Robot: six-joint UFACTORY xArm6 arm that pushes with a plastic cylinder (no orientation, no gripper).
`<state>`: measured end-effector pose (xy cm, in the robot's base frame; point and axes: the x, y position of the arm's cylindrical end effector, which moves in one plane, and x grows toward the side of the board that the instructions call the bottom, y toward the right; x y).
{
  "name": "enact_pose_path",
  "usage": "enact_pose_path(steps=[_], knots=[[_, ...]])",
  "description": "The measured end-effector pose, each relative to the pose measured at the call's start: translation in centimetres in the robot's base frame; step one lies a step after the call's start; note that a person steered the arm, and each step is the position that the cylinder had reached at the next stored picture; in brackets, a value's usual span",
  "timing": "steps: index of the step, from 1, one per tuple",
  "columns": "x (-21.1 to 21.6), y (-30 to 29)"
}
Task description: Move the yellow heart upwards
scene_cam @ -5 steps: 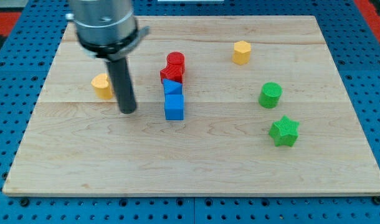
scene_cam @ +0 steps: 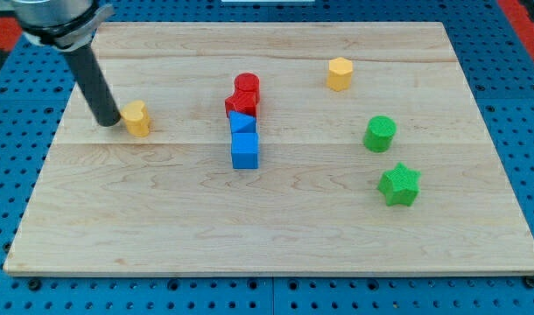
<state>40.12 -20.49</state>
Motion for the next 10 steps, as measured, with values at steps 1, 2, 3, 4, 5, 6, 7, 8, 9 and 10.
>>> enact_pose_path(steps=[1, 2, 3, 4, 5, 6, 7, 8, 9, 10], knots=[[1.4, -2.9], [5.7, -1.1], [4.0, 1.2], [2.7, 4.8], [-2.4, 4.6], [-6.9, 5.1], [-10.9, 5.3], [-11.8, 10.6], [-11.8, 17.2], [-13.5, 26.2]])
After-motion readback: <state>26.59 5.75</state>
